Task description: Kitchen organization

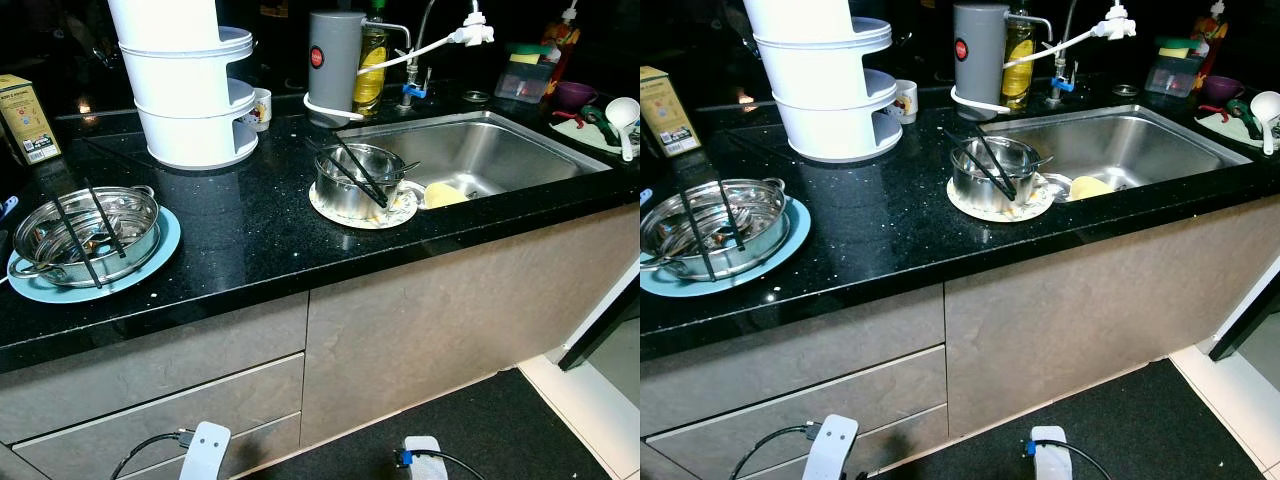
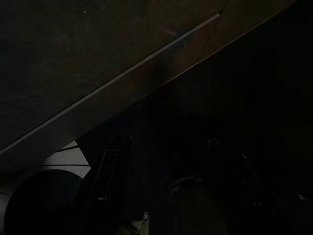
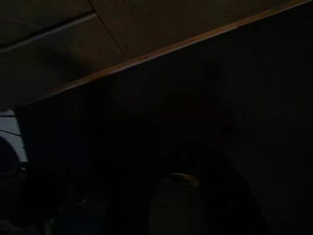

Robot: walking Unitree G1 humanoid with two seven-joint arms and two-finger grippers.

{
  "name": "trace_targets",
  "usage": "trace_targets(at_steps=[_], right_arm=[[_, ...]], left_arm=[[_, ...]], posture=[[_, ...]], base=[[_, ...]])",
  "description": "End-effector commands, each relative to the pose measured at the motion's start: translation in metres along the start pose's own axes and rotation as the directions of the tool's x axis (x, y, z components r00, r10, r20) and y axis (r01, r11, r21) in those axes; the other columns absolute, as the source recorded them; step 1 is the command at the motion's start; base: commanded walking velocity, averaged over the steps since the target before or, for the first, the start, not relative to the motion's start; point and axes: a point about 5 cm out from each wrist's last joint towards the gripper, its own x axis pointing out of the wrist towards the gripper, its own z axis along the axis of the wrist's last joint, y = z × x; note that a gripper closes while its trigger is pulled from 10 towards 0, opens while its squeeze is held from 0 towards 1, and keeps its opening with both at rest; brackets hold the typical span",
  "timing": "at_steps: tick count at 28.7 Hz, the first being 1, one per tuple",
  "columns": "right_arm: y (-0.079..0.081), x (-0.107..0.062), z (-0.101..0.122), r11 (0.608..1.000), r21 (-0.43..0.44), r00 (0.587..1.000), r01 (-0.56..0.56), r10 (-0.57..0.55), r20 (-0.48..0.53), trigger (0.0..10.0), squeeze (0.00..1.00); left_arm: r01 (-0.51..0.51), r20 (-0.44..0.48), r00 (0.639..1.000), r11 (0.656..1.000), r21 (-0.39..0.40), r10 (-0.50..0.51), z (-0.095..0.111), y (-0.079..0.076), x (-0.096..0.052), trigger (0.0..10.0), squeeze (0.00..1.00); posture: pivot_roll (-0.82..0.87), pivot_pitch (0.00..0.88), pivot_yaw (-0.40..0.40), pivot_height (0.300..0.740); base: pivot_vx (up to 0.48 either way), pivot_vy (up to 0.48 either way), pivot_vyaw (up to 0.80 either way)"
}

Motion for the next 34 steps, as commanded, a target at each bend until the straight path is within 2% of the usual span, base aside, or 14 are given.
trace_targets(at_steps=[1, 12, 16, 34], right_arm=[[0.001, -0.001, -0.005, 0.999, 0.034, 1.0, -0.004, 0.005, -0.02, 10.0, 0.0], [0.006, -0.001, -0.01, 0.998, 0.04, 0.997, -0.047, 0.05, -0.057, 10.0, 0.0], [0.004, -0.003, -0.014, 0.999, 0.012, 0.997, -0.038, 0.039, -0.069, 10.0, 0.0], [0.005, -0.003, -0.017, 0.999, 0.0, 0.996, -0.043, 0.043, -0.079, 10.0, 0.0]], left_arm=[[-0.008, -0.017, 1.0, 1.0, -0.013, 0.008, -0.005, 0.004, -0.001, 10.0, 0.03], [-0.003, -0.01, 1.0, 1.0, -0.029, 0.002, 0.001, 0.007, 0.001, 10.0, 0.03], [0.006, -0.015, 1.0, 1.0, -0.017, -0.007, 0.0, 0.007, 0.001, 10.0, 0.03], [0.017, 0.001, 1.0, 1.0, 0.0, -0.017, 0.009, 0.005, 0.005, 10.0, 0.03]], posture=[[0.0, 0.084, -0.022, 0.74], [-0.01, 0.081, -0.013, 0.74], [-0.02, 0.083, -0.012, 0.74], [-0.02, 0.091, -0.018, 0.74]], base=[[0.0, 0.0, 0.0], [0.0, 0.0, 0.0], [0.0, 0.0, 0.0], [0.0, 0.0, 0.0]])
